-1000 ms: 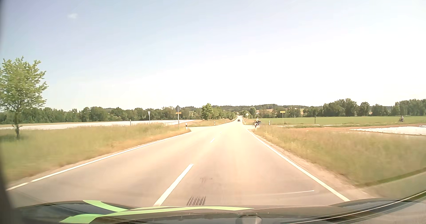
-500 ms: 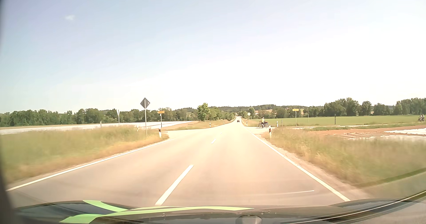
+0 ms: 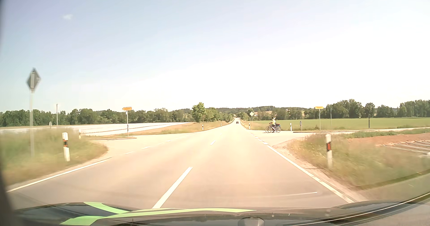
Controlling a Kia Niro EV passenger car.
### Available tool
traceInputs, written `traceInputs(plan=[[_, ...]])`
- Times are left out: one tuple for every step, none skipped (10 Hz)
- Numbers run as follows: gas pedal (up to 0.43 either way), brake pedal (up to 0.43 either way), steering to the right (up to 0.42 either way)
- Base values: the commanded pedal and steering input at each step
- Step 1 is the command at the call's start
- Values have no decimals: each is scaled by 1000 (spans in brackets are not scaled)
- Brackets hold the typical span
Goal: Follow the waypoints while adhering to traffic rules and regulations
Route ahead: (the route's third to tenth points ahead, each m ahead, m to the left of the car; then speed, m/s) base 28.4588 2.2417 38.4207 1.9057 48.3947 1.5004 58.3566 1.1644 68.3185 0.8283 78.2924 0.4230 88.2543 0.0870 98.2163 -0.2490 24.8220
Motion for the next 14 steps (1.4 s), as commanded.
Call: traceInputs(plan=[[228, 0, 1], [228, 0, 0], [228, 0, 0], [228, 0, 0], [228, 0, 0], [228, 0, 0], [228, 0, 0], [228, 0, 0], [228, 0, 0], [228, 0, 0], [228, 0, 0], [228, 0, 1], [240, 0, 3], [240, 0, 3]])
